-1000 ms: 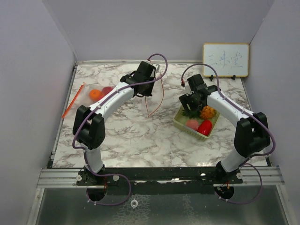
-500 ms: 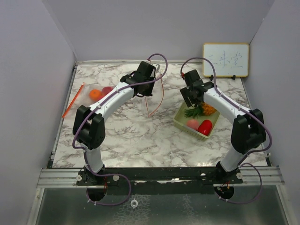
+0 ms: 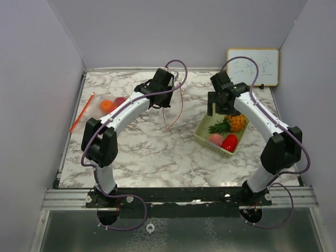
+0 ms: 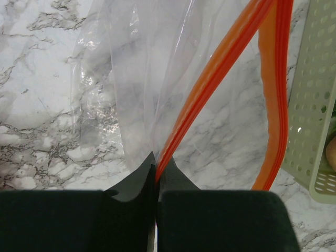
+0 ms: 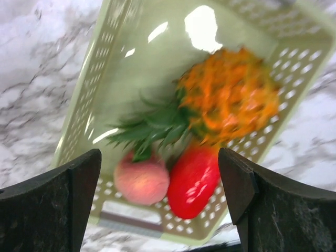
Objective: Place the food in the zip-top bag and seal the zipper
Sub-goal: Pick up the fake fruit from the bin.
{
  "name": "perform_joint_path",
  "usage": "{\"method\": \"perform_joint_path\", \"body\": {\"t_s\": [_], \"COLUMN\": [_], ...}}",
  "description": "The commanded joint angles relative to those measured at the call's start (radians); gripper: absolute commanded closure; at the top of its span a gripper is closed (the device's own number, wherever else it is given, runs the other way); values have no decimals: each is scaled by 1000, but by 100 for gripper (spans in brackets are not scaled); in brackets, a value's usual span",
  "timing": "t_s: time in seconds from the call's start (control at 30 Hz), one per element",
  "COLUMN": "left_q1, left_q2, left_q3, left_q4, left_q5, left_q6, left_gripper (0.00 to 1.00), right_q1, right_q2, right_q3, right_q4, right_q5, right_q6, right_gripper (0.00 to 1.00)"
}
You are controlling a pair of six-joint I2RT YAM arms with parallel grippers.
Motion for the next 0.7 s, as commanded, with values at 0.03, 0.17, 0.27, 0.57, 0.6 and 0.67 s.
{"method": "perform_joint_path", "body": {"t_s": [0.03,0.17,0.27,0.57,0.6,0.67], "left_q1": [5,6,5,5,5,5], "left_q2": [-25,-13,-5,-20,-26,-38], "left_q3": [-12,-17,-17,-25,-30,-38], "left_q4": [29,36,40,58,58,58], "left_q5": [39,58,81,132,131,127], "left_q6": [18,17,16,5,5,11], "left_gripper": [100,100,100,100,100,100], "right_q1": [-1,-3,-2,-8,-11,-20], "right_q2": [-82,-160,-197,-81,-69,-53], "right_q3": [-125,-224,-298,-292,-282,-265], "right_q4": [-116,-77,-10,131,145,178], "right_q5": [-244,-253,-205,-8,8,20], "right_q6": [277,397,534,784,795,807], "right_gripper": [11,14,16,18,18,18]}}
